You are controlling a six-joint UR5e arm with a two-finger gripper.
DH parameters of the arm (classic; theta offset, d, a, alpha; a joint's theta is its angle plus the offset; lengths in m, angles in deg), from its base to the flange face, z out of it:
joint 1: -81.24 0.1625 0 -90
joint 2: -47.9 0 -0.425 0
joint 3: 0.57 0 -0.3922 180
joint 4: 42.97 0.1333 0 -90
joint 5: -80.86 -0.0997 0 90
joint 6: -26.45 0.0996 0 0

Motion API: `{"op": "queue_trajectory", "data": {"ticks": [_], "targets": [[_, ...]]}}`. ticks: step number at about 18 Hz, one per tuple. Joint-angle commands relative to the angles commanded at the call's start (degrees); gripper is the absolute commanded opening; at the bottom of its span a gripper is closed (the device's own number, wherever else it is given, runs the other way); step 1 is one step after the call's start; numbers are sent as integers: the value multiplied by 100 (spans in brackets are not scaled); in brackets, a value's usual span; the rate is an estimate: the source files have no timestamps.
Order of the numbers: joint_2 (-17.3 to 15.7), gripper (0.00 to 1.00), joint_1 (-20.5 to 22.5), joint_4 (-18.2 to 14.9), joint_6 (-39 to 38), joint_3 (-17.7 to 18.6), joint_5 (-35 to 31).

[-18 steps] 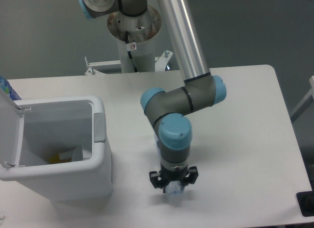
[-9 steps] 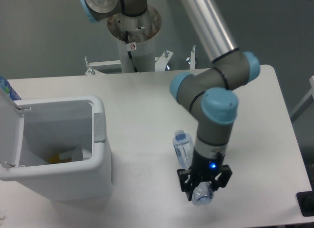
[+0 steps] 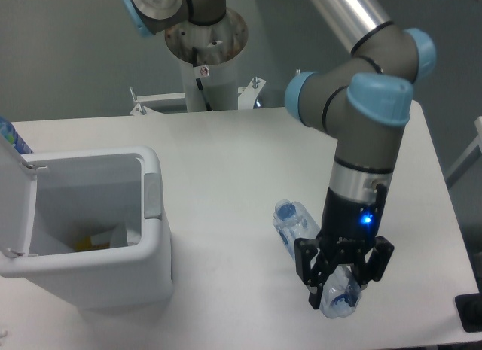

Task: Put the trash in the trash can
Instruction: 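Lift the bottle and carry it over the trash bin opening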

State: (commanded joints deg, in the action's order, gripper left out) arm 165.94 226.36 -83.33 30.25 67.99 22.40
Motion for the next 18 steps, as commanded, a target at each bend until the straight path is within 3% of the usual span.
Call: {"op": "queue_trajectory", "data": {"ticks": [12, 18], "targets": [[-1002, 60, -1063, 89, -10, 140, -8], [-1082, 60, -1670, 89, 7, 228, -35]]}}
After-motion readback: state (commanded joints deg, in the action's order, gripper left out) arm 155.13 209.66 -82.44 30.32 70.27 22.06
